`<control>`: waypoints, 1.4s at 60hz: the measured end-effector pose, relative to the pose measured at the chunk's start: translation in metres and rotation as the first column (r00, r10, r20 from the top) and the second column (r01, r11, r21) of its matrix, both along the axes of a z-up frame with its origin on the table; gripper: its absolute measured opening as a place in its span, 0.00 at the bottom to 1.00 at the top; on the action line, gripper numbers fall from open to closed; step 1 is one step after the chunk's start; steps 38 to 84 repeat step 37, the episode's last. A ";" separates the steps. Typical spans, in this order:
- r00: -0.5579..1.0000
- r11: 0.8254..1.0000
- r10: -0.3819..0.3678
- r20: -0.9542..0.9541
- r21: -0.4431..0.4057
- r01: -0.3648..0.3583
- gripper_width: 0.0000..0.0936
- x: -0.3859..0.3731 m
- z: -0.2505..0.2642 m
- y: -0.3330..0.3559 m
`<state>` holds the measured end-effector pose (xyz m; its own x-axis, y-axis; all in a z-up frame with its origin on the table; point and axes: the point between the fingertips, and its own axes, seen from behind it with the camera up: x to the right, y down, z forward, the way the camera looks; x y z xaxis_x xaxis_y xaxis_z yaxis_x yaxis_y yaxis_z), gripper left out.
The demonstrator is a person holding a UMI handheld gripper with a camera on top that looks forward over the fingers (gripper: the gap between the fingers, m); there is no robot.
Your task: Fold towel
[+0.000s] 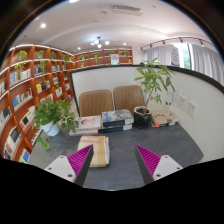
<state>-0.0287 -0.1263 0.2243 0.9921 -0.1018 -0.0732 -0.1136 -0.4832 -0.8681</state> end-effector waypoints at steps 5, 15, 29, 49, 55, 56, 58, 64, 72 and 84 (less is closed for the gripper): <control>0.999 1.000 -0.006 0.035 0.019 0.005 0.89 0.001 0.009 -0.031; 0.998 1.000 0.010 0.059 0.023 -0.011 0.89 -0.006 0.018 -0.084; 0.997 0.999 0.019 0.080 0.026 -0.021 0.90 -0.012 0.022 -0.124; 0.997 0.999 0.030 0.074 0.030 -0.032 0.90 -0.017 0.022 -0.136; 0.997 0.999 0.030 0.074 0.030 -0.032 0.90 -0.017 0.022 -0.136; 0.997 0.999 0.030 0.074 0.030 -0.032 0.90 -0.017 0.022 -0.136; 0.997 0.999 0.030 0.074 0.030 -0.032 0.90 -0.017 0.022 -0.136; 0.997 0.999 0.030 0.074 0.030 -0.032 0.90 -0.017 0.022 -0.136; 0.997 0.999 0.030 0.074 0.030 -0.032 0.90 -0.017 0.022 -0.136; 0.997 0.999 0.030 0.074 0.030 -0.032 0.90 -0.017 0.022 -0.136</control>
